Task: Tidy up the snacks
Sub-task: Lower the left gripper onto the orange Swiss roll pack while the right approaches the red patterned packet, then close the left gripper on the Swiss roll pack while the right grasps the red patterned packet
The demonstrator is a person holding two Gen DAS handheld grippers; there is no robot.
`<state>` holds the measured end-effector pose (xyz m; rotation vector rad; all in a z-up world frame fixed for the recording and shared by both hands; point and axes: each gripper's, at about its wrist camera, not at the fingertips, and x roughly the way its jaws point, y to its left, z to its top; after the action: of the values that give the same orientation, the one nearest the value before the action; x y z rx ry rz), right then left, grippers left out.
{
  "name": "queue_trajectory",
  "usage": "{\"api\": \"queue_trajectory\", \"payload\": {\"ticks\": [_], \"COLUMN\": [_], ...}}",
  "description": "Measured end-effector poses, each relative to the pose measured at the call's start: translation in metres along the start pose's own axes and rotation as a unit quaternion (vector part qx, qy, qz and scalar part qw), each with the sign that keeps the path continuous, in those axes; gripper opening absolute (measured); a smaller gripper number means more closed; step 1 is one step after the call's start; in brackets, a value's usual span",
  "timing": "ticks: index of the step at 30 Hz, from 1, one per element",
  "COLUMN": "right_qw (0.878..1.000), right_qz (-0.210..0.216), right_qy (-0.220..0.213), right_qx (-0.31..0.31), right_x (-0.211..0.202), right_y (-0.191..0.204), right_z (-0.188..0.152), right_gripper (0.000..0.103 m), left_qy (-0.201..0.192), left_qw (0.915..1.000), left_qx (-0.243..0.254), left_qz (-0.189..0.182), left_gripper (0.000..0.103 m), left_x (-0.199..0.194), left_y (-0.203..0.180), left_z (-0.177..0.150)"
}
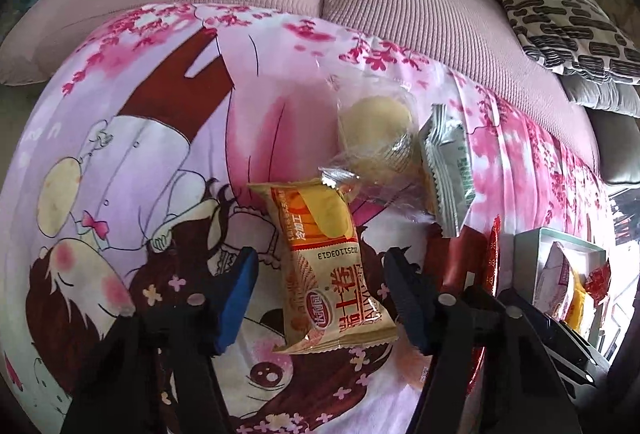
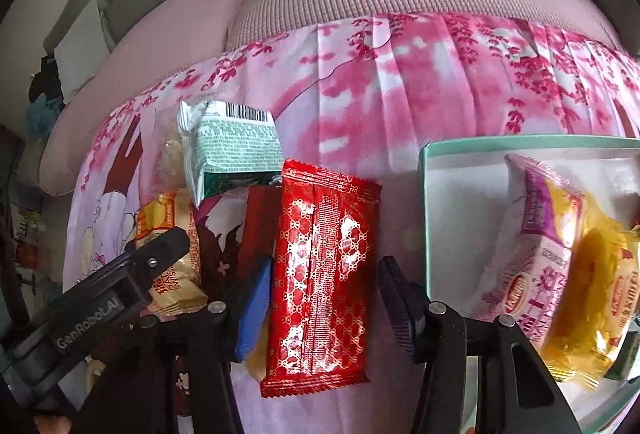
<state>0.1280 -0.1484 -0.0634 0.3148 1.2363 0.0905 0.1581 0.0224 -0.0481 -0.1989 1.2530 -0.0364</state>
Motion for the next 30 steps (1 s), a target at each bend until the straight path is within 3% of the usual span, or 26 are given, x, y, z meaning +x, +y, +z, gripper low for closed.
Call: {"api": "queue_trajectory", "payload": {"ticks": [3,9,30], "right_qw": [1.000,1.000,0.998], "right_qz": [0.007,0.018,0.049], "right_qy": [0.001,0.005,0.027], "right_qx": [0.003,0.010,0.023], "right_x": [0.003,0.004,-0.003], "right_y": [-0.002,-0.005,-0.011], "right_z": [-0.001,-0.004,-0.013], "right_gripper": [0.057,0.057,0.057], "left_qy": [0.007,0.005,-0.001], "left_qw": [1.0000,0.9998,0.9994], "left_qx": [-0.001,-0.012,-0.035], "left_qz": [-0.004,-0.013,-0.002], "left_gripper": [0.050,0.040,0.038], "left_x": [0.005,0.005,-0.021], "left_y": [-0.001,0.003,0.015], "left_z": [-0.001,-0.003,-0.038]}}
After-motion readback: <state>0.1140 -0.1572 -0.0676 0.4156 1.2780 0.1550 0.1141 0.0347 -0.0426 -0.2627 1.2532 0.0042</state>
